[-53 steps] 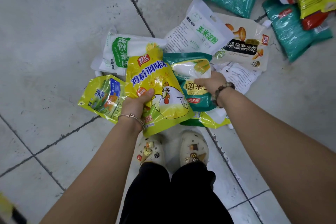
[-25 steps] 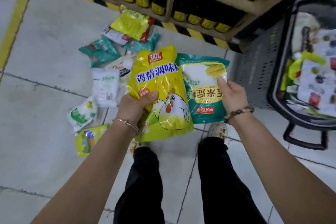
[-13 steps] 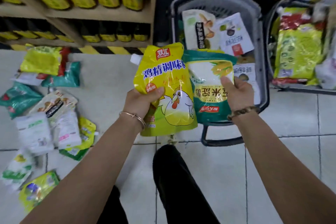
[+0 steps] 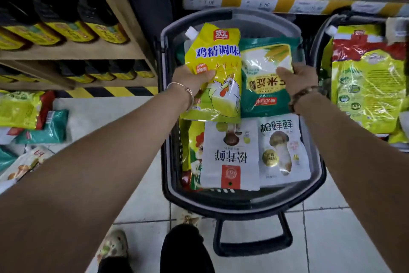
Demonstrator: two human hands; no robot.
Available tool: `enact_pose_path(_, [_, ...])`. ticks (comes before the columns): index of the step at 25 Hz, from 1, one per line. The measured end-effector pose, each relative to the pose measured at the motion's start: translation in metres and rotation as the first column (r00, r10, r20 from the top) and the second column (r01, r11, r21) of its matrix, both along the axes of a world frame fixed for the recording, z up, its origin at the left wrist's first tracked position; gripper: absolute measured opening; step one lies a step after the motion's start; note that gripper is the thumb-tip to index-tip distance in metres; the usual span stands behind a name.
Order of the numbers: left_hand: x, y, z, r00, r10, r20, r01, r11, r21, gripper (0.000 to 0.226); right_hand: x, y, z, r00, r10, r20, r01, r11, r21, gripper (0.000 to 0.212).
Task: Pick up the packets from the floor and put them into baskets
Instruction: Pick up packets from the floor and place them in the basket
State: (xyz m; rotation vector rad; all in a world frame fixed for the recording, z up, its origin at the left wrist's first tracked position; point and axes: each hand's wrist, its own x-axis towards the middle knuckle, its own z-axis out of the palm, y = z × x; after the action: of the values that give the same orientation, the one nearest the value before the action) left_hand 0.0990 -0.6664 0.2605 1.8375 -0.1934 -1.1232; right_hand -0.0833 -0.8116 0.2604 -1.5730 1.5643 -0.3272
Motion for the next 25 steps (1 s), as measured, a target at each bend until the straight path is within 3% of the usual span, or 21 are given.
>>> enact_pose_path(3, [-0.001, -0.012, -0.033, 0.999, 0.006, 0.037, -0.008, 0.999, 0.040, 0.033, 0.000, -0.008, -0.035, 0.999, -0.025, -0.046, 0.024, 1.000, -0.017, 0.023])
enact_pose_path(6, [-0.005, -0.010, -0.053, 0.997, 0.037, 0.064, -0.043, 0.994, 0.101, 0.038, 0.004, -0.010, -0.047, 0.982, -0.008, -0.189, -0.013, 0.994, -0.110, 0.023])
enact_pose_path(8, [-0.008, -0.010, -0.056, 0.982, 0.048, 0.182, -0.079, 0.983, 0.165, 0.050, 0.010, -0.005, -0.043, 0.957, -0.017, -0.288, -0.042, 0.979, -0.198, 0.031])
enact_pose_path(10, [-0.015, -0.008, -0.047, 0.907, -0.005, 0.421, -0.107, 0.964, 0.243, 0.073, 0.012, 0.006, -0.036, 0.927, 0.033, -0.373, -0.175, 0.919, -0.354, 0.047])
enact_pose_path(12, [-0.028, -0.008, -0.039, 0.706, -0.258, 0.660, 0.092, 0.957, 0.275, 0.078, 0.012, 0.022, -0.034, 0.886, 0.174, -0.430, -0.360, 0.842, -0.402, 0.054])
enact_pose_path(14, [-0.043, -0.009, -0.041, 0.464, -0.573, 0.676, 0.383, 0.818, 0.430, 0.068, 0.009, 0.038, -0.040, 0.814, 0.299, -0.498, -0.470, 0.842, -0.263, 0.060])
enact_pose_path(16, [-0.051, -0.007, -0.051, 0.373, -0.727, 0.576, 0.484, 0.682, 0.547, 0.065, 0.001, 0.050, -0.054, 0.712, 0.411, -0.569, -0.548, 0.832, -0.085, 0.065])
enact_pose_path(21, [-0.060, 0.004, -0.070, 0.333, -0.723, 0.606, 0.445, 0.687, 0.575, 0.062, -0.002, 0.049, -0.081, 0.596, 0.523, -0.609, -0.604, 0.792, 0.089, 0.073])
enact_pose_path(25, [-0.056, -0.001, -0.061, 0.409, -0.735, 0.540, 0.495, 0.676, 0.545, 0.062, 0.002, 0.039, -0.078, 0.567, 0.542, -0.620, -0.603, 0.786, 0.136, 0.073])
